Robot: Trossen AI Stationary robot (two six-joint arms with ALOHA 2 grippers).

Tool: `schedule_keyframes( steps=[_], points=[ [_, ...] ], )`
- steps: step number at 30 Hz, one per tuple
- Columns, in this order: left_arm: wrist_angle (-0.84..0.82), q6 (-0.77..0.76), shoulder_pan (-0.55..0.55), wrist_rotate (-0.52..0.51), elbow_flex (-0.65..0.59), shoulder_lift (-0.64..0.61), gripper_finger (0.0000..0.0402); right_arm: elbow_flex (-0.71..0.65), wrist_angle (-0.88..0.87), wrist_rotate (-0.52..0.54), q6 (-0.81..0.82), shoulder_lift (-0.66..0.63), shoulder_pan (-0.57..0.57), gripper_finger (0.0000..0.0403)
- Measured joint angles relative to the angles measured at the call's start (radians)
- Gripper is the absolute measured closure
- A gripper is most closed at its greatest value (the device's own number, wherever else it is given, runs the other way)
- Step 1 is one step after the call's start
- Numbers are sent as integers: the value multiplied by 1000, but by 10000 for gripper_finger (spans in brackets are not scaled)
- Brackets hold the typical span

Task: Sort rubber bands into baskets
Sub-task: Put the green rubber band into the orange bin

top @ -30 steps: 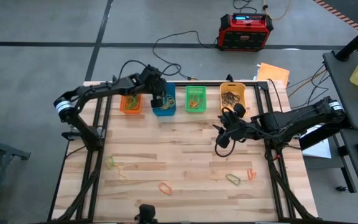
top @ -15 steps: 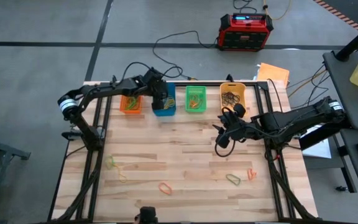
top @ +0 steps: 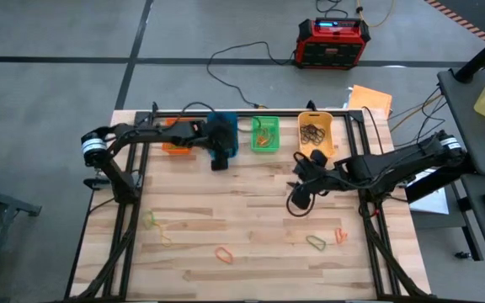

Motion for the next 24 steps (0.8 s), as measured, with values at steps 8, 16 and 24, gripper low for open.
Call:
schedule_keyframes(
  steps=[8,16,24],
  points=[
    [-1,-60,-178,-41,-1,-6,239,-3,-59,-305,129,114,22,206],
    [-8,-111,-324,-138,-8,-56,247,-3,-262,-499,359,244,168,207],
    [13,-185,-424,-140,-31,-173,247,-3,-305,-530,531,299,342,207]
  ],
)
